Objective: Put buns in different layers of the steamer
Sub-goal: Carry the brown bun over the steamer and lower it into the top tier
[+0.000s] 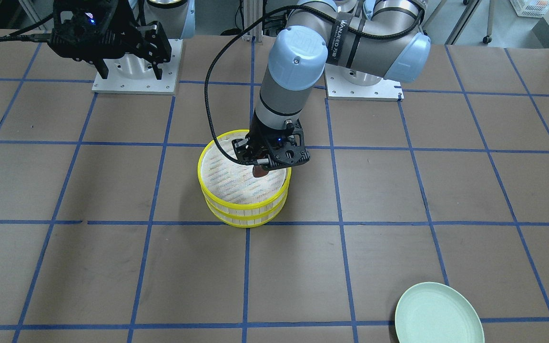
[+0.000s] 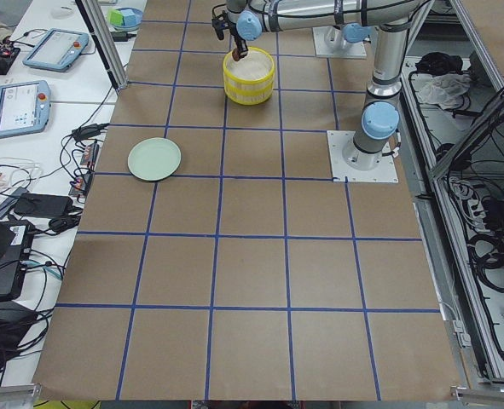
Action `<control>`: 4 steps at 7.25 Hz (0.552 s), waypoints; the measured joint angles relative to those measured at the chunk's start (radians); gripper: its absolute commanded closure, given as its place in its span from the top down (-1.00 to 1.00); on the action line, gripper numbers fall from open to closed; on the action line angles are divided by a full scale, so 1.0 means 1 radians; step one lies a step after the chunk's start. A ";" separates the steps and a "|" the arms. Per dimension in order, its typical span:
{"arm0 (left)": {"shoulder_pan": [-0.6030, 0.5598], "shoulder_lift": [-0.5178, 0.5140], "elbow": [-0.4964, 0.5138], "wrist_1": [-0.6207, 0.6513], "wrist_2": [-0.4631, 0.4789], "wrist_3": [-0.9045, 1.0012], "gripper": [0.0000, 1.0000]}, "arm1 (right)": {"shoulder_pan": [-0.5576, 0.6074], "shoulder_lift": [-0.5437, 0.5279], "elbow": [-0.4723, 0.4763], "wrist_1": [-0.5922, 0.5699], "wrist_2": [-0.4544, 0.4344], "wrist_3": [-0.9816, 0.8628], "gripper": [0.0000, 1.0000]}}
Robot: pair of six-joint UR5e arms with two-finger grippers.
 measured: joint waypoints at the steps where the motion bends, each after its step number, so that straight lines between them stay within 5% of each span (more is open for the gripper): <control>1: -0.010 0.001 -0.013 -0.001 0.001 -0.004 1.00 | -0.001 0.000 0.000 0.000 0.000 0.000 0.70; 3: -0.017 0.001 -0.021 -0.006 0.008 -0.004 1.00 | 0.000 0.002 0.005 -0.062 0.003 0.001 0.77; 4: -0.017 0.001 -0.021 -0.008 0.009 -0.004 1.00 | 0.000 0.004 0.014 -0.124 0.003 0.001 0.98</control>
